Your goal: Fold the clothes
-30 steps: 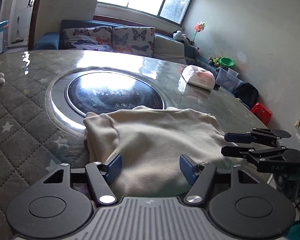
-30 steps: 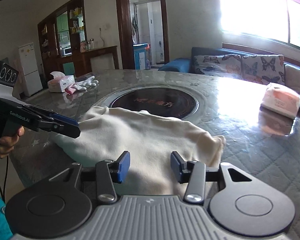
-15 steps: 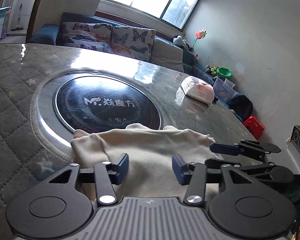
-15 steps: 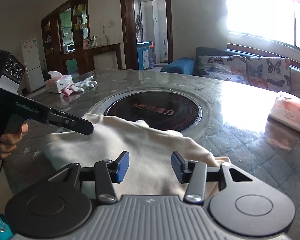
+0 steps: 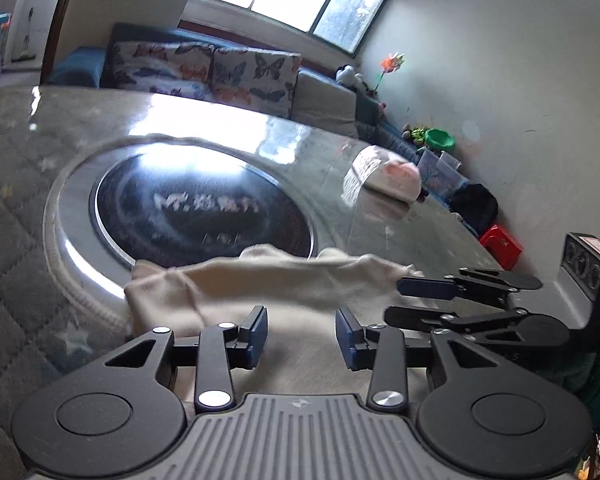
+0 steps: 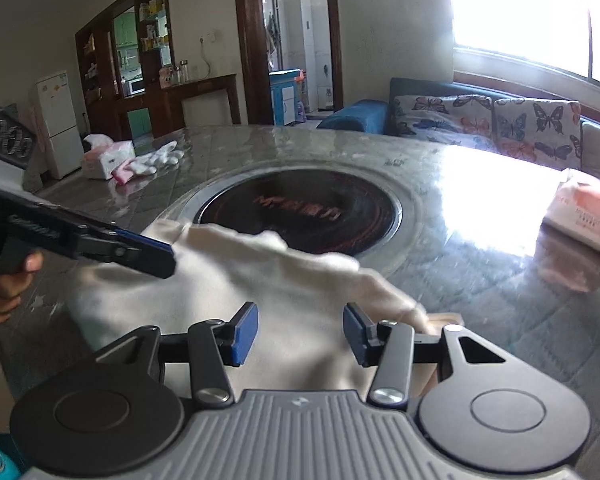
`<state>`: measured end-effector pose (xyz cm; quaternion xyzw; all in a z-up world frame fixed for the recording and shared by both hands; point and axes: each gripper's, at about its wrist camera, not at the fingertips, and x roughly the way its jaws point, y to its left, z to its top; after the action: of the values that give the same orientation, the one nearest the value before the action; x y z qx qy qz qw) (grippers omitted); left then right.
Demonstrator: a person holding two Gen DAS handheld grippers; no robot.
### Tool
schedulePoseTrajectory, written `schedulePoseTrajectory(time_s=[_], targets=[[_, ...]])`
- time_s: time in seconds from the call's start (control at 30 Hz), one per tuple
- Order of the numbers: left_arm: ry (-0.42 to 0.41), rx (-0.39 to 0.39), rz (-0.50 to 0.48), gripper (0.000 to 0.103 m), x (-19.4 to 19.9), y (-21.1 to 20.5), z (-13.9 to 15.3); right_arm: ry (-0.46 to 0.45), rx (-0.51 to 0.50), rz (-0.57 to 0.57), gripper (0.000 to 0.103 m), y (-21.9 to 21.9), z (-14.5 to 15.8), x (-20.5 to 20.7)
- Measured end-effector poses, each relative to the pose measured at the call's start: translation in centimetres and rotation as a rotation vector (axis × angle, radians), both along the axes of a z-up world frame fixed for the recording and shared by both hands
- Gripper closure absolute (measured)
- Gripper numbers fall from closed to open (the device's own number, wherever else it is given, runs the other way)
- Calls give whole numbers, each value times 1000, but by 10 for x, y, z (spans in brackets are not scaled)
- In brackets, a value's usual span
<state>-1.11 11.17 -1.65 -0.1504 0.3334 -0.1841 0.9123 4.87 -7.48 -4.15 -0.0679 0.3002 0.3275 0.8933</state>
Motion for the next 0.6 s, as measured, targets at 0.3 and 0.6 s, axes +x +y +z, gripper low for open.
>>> schedulePoseTrajectory(time_s=[0.3,0.6], targets=[[39,45,81,60,8,21,-6,79,-2,-65,55,-3,-9,36],[46,55,143,60,11,41,-12,51,-14,-31,55,9,-3,35]])
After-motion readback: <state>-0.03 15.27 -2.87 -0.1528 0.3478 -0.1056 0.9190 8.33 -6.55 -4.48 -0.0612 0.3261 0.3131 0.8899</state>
